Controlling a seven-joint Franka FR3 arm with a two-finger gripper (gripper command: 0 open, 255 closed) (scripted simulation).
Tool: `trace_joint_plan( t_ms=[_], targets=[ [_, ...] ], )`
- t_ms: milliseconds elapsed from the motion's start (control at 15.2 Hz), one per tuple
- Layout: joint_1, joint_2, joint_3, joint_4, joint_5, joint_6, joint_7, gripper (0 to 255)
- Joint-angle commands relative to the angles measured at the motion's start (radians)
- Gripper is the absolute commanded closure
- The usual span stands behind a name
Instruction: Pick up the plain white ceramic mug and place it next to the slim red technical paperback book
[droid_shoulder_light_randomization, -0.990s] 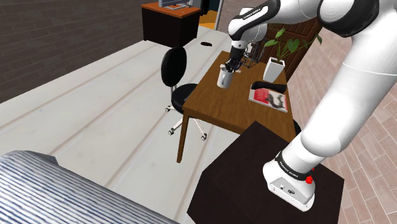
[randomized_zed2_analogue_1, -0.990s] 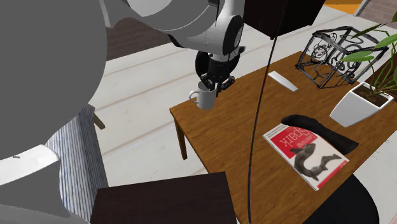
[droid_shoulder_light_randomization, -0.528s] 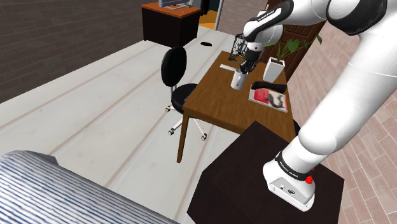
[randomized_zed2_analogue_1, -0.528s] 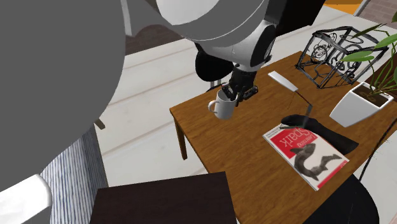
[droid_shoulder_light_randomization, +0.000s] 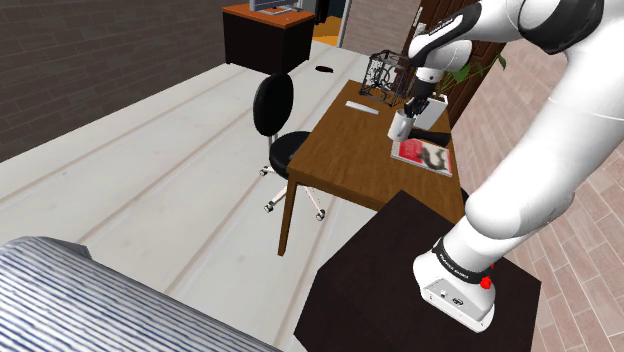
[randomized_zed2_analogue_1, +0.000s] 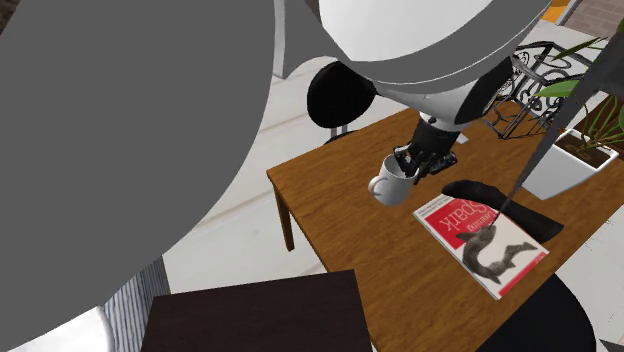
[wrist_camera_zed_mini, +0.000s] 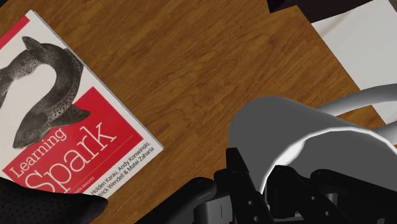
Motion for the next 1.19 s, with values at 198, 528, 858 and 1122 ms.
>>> trace_joint_plan(
  t_ms=[198,528,858,1122],
  targets=[
    [-0.026,0.044,-0.008,-0.016,0.025,0.054,-0.052,255],
    [-0.033,0.088,0.000,-0.035,0.052,0.113,-0.070,255],
    [-0.042,0.136,0.012,-0.050,0.083,0.170,-0.090,255],
    [-0.051,0.177,0.024,-0.057,0.109,0.214,-0.107,255]
  ],
)
